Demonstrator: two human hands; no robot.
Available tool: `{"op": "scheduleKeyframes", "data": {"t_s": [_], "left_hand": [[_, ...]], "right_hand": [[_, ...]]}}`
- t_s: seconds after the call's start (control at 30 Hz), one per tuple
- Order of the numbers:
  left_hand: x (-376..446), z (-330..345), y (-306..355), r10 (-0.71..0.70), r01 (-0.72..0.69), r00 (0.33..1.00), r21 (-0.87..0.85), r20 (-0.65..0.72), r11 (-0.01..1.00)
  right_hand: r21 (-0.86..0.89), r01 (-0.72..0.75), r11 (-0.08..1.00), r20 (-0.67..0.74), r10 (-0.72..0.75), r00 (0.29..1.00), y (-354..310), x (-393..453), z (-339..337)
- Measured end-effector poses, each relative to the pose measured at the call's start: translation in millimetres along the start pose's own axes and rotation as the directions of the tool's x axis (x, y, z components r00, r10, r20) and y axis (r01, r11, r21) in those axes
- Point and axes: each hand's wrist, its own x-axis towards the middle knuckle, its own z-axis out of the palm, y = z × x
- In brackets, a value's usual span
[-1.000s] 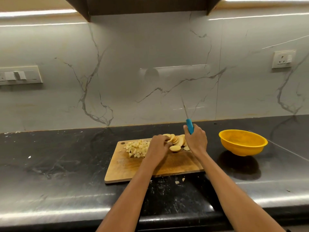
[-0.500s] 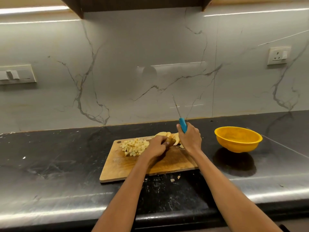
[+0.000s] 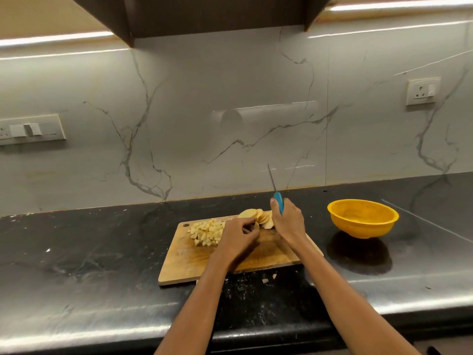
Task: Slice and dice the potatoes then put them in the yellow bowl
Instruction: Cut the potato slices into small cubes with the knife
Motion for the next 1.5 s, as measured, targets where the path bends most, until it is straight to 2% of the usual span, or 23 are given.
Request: {"op": "scheduleKeyframes", "data": {"t_s": [0.1,0.23,0.33,0.47,0.63,0.83,1.1,1.5], "left_hand": [[0.6,-1.5,0.8,0.005,-0.005,1.000,0.012,-0.009,1.000],[1.4,-5.0,-0.3,0.006,-0.009,0.998,0.045,0.063,0.999],[2.6,-7.7,-0.2,0.024,-0.030,0.993,0.048,0.118,0.998],[3.6,-9.4,-2.0,0.019,-0.024,0.997,0.069,0.074,0.997],[4.6,-5.3,-5.4,0.035,-0.037,0.999,0.080,0.035,0.996],[6.9,-0.2,-8.2,0.005,-0.007,1.000,0.090,0.023,0.996],[8.5,2.1,-9.5,0.032,-0.033,0.999,0.076,0.014,0.997],[7.7,1.5,-11.6,0.082,-0.082,0.997,0.063,0.004,0.995]], "right_hand": [[0.038,-0.062,0.997,0.142,0.057,0.988,-4.4,-15.7,-4.0],[0.143,-0.248,0.958,0.378,0.179,0.908,-12.2,-41.0,-18.8],[0.107,-0.293,0.950,0.441,0.218,0.871,-17.7,-54.5,-33.2],[-0.001,-0.324,0.946,0.524,0.276,0.806,-25.9,-72.4,-48.1],[-0.094,-0.323,0.942,0.539,0.321,0.779,-34.9,-87.2,-50.6],[-0.084,-0.359,0.929,0.524,0.348,0.778,-34.6,-90.8,-46.3],[-0.120,-0.332,0.936,0.506,0.345,0.790,-34.5,-92.6,-44.2],[-0.151,-0.355,0.923,0.569,0.375,0.732,-45.1,-76.2,-39.1]]}}
